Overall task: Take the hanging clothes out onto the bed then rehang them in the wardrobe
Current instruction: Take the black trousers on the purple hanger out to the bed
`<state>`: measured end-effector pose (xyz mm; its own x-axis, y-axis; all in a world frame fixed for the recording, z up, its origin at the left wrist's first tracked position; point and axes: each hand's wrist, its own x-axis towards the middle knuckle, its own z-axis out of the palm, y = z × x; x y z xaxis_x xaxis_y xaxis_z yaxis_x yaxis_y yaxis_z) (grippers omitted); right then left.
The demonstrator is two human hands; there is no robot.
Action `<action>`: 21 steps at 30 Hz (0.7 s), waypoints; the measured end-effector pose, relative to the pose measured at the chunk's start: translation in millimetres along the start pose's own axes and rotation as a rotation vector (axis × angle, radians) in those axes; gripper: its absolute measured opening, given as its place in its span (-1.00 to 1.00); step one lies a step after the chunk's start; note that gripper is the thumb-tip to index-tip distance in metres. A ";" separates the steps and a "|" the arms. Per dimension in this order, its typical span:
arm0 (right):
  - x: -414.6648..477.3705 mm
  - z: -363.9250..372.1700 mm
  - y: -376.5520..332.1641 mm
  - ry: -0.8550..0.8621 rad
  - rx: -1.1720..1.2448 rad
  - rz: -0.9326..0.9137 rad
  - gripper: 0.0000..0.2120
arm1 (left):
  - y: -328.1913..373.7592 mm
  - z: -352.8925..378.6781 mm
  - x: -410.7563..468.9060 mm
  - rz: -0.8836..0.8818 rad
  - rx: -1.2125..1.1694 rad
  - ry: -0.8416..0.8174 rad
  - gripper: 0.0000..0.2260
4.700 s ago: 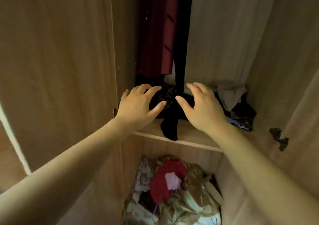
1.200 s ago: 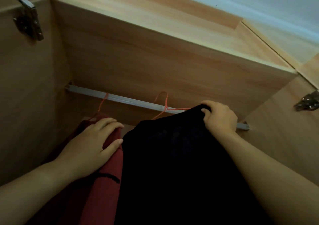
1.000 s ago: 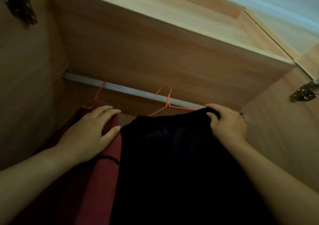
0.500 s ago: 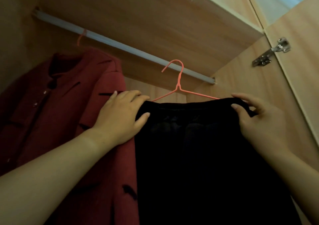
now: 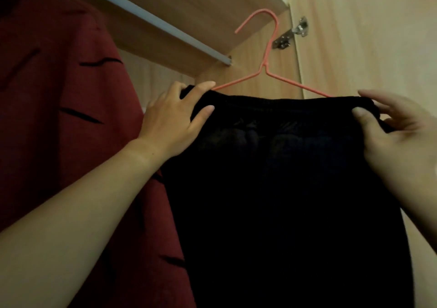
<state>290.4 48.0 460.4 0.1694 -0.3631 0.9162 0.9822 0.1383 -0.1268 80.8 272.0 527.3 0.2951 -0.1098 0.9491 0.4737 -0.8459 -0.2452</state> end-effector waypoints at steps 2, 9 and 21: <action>-10.2 -24.0 -0.6 -0.026 -0.057 0.006 -0.81 | 13.7 1.6 -10.5 0.050 -0.034 -0.017 -0.50; -58.9 -124.1 -9.4 -0.138 -0.256 0.073 -0.75 | 78.1 6.6 -71.4 0.149 -0.236 -0.063 -0.60; -149.4 -336.4 -31.8 -0.229 -0.785 0.204 -0.66 | 263.8 6.5 -175.1 0.212 -0.628 -0.164 -0.69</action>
<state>261.0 -212.1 199.7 0.4126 -0.1931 0.8902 0.7192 -0.5307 -0.4485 159.5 71.4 295.1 0.4735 -0.2676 0.8392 -0.1647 -0.9628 -0.2141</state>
